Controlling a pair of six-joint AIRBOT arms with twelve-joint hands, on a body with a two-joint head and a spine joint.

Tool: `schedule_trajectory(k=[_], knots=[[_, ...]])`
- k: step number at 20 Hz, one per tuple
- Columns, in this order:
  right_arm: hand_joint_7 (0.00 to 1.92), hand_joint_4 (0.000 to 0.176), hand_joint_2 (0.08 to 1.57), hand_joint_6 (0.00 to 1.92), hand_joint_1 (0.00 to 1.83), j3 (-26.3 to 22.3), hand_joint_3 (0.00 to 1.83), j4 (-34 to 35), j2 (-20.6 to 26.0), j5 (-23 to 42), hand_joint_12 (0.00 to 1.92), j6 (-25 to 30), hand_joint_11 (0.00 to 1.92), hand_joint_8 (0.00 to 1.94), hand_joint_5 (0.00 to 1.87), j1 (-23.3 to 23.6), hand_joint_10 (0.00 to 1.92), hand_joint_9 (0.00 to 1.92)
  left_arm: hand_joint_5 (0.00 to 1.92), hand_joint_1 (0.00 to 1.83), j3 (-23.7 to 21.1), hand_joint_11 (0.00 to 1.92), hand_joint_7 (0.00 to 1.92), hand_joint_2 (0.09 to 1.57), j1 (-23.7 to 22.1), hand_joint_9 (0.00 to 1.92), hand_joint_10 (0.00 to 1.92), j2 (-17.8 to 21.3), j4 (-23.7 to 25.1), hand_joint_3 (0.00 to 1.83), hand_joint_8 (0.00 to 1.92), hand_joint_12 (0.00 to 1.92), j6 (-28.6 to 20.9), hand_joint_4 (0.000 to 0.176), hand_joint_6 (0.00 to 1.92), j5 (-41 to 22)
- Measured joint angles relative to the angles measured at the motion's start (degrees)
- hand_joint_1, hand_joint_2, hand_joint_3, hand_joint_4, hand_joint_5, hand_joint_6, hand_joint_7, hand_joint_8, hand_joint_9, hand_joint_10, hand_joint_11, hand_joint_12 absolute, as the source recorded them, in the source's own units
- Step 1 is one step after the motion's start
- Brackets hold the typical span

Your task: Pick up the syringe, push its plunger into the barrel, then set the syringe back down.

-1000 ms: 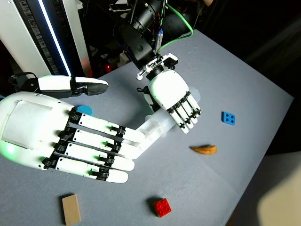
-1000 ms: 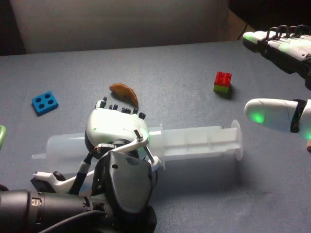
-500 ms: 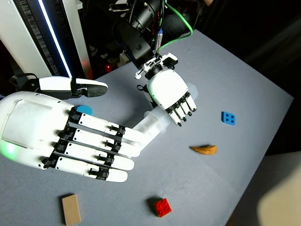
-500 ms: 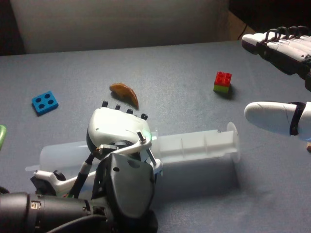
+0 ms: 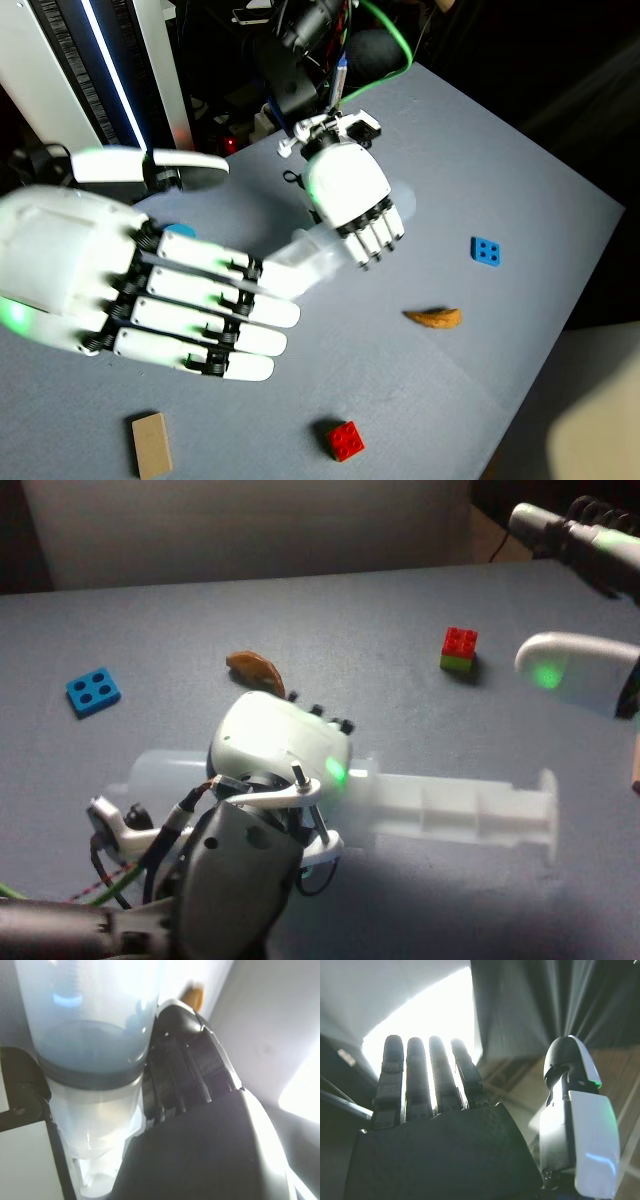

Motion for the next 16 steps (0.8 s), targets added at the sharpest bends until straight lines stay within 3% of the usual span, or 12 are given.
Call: schedule_trajectory(k=[4,6,7,11,12,13,16], knots=[[0.11,0.0,1.08,0.0,0.07,-4.46,0.0,8.02,3.17,2.12,0.43,0.57,0.0,0.0,0.1,-1.2,0.0,0.11,0.83,1.48,-1.62,0.7,0.76,1.17,-0.68,0.84,1.27,5.51,1.4,0.0,1.18,1.75,2.51,0.0,1.08,6.36],[0.11,0.0,1.08,0.0,0.05,-4.68,0.0,10.34,3.76,1.11,0.41,-6.99,0.0,0.0,0.1,-2.05,0.0,0.11,0.67,1.47,-2.03,0.57,0.63,1.24,-1.77,0.72,1.42,7.98,1.31,0.0,1.32,1.83,4.48,0.0,1.29,8.28],[0.12,0.0,1.07,0.0,0.04,-4.85,0.0,10.47,3.76,1.09,0.44,-7.89,0.0,0.0,0.11,-2.56,0.0,0.12,0.8,1.48,-2.03,0.69,0.72,1.19,-2.05,0.81,1.32,8.59,1.38,0.0,1.24,1.77,4.63,0.0,1.11,8.92],[0.12,0.0,1.07,0.0,0.05,-5.18,0.0,8.72,3.76,2.23,0.41,-7.72,0.0,0.0,0.11,-3.19,0.0,0.11,0.88,1.48,-2.4,0.75,0.75,1.16,-4.2,0.83,1.27,10.27,0.48,0.0,1.21,1.71,6.54,0.0,1.0,12.33],[0.12,0.0,1.07,0.0,0.06,-5.18,0.0,9.18,3.76,2.54,0.4,-6.51,0.0,0.0,0.11,-3.74,0.0,0.12,0.74,1.47,-2.32,0.65,0.64,1.21,-4.83,0.73,1.37,10.82,-0.26,0.01,1.31,1.77,7.5,0.0,1.19,12.41],[0.1,0.0,1.07,0.0,0.06,-5.25,0.0,9.18,4.02,2.62,0.37,-4.92,0.0,0.0,0.09,-4.13,0.0,0.11,0.69,1.47,-2.19,0.61,0.63,1.23,-5.57,0.73,1.39,10.82,-1.51,0.0,1.32,1.8,8.96,0.0,1.25,12.28],[0.1,0.0,1.08,0.0,0.03,-5.53,0.0,11.06,4.11,3.06,0.34,-1.31,0.0,0.0,0.09,-4.07,0.0,0.11,0.67,1.47,-2.08,0.59,0.65,1.23,-7.17,0.76,1.37,10.8,-4.39,0.0,1.29,1.81,10.43,0.0,1.27,11.91]])
